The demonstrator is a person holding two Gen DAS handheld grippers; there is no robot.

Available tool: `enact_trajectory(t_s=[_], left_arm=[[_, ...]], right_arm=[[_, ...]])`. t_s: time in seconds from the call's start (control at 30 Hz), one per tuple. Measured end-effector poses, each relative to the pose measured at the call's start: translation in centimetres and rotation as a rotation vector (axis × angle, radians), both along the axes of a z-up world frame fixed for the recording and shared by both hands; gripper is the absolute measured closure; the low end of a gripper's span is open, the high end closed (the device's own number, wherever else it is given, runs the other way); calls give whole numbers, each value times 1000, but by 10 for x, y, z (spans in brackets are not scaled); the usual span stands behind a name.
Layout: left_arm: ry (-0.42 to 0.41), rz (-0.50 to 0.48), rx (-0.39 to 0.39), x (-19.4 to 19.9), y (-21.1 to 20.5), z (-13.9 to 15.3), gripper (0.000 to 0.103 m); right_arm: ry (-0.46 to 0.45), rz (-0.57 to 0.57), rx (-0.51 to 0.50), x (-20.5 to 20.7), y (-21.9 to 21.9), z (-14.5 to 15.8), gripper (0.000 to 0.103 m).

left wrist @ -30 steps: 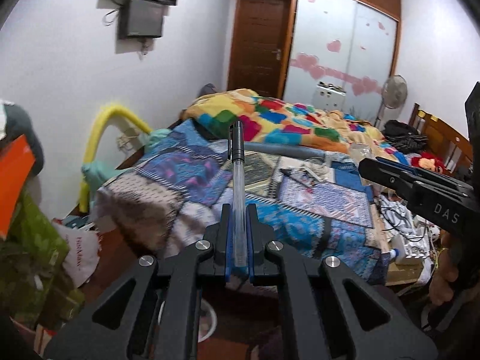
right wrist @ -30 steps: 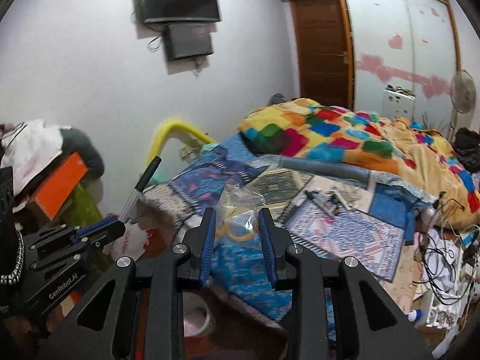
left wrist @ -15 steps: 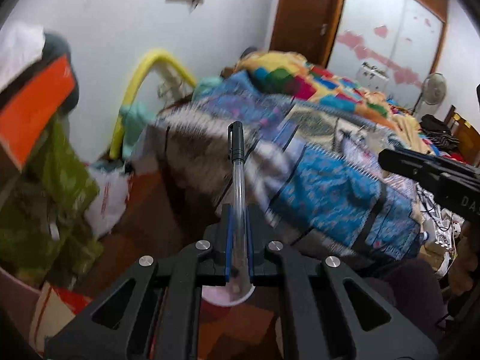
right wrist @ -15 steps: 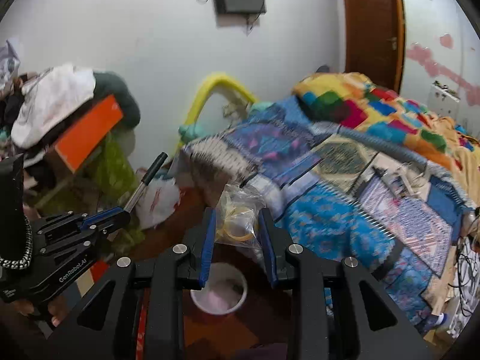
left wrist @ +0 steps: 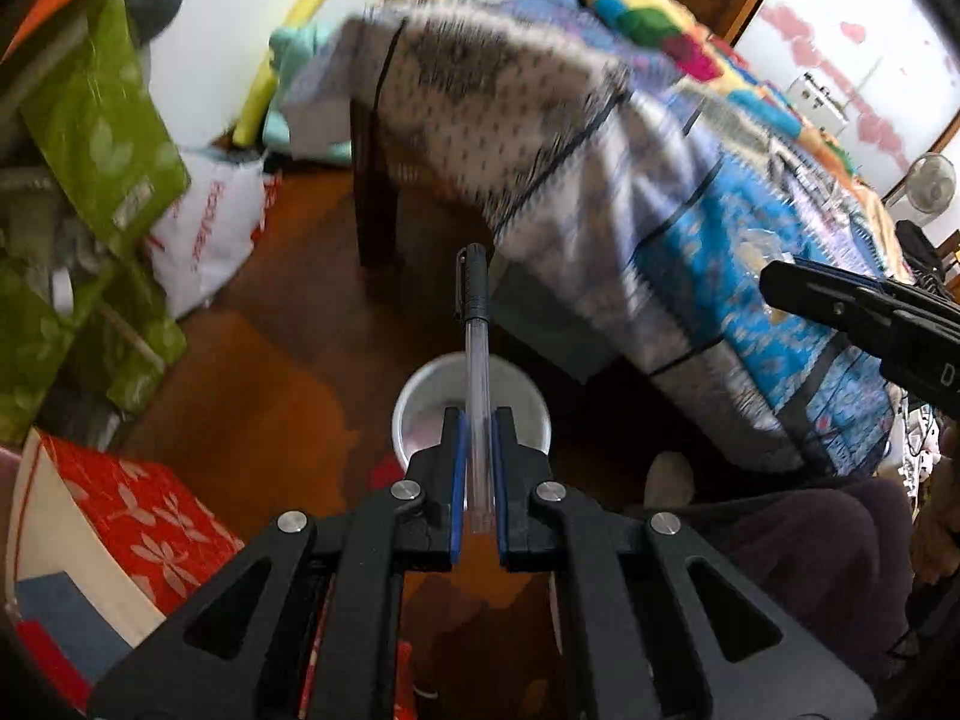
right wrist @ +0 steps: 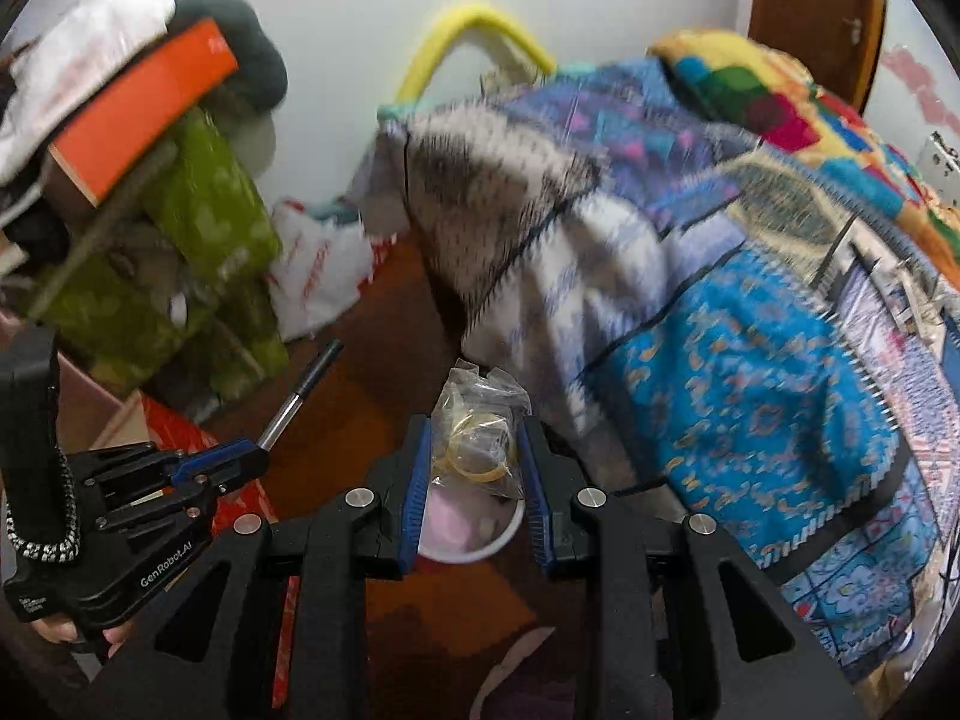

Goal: Collect trash
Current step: 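Carry both items to the white bucket while the right gripper releases the bag inside, then open the left gripper to drop the clear pen into the bucket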

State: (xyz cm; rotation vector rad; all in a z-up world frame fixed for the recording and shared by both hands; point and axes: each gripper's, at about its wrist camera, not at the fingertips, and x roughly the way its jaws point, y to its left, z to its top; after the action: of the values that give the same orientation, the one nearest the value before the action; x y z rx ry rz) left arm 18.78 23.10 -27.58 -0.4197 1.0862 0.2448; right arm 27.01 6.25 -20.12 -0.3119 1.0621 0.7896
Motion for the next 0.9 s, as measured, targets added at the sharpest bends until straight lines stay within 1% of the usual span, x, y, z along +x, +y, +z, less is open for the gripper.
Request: enact_trajectory(t_s=[0.13, 0.23, 0.37, 0.43, 0.5, 0.57, 0.63, 0.67, 0.9], left_arm=[[63, 6, -26, 3, 1, -28, 96], [111, 11, -53, 6, 1, -51, 96], [161, 19, -77, 10, 2, -70, 96], [177, 25, -89, 12, 2, -77, 96], [182, 27, -95, 14, 2, -81, 96], [189, 26, -99, 17, 2, -84, 96], [197, 24, -103, 21, 2, -87, 96], [200, 22, -107, 24, 3, -89, 96], [187, 18, -105, 49, 3, -90, 96]], right_arm=[[65, 19, -54, 4, 12, -33, 77], [139, 50, -93, 10, 25, -60, 77], [207, 84, -135, 11, 42, -90, 77], [222, 107, -123, 11, 49, -95, 76], [256, 130, -117, 11, 55, -99, 76], [278, 138, -114, 14, 58, -102, 72], [287, 134, -106, 17, 59, -105, 54], [286, 128, -101, 18, 58, -105, 53], [276, 94, -100, 32, 46, -100, 53]])
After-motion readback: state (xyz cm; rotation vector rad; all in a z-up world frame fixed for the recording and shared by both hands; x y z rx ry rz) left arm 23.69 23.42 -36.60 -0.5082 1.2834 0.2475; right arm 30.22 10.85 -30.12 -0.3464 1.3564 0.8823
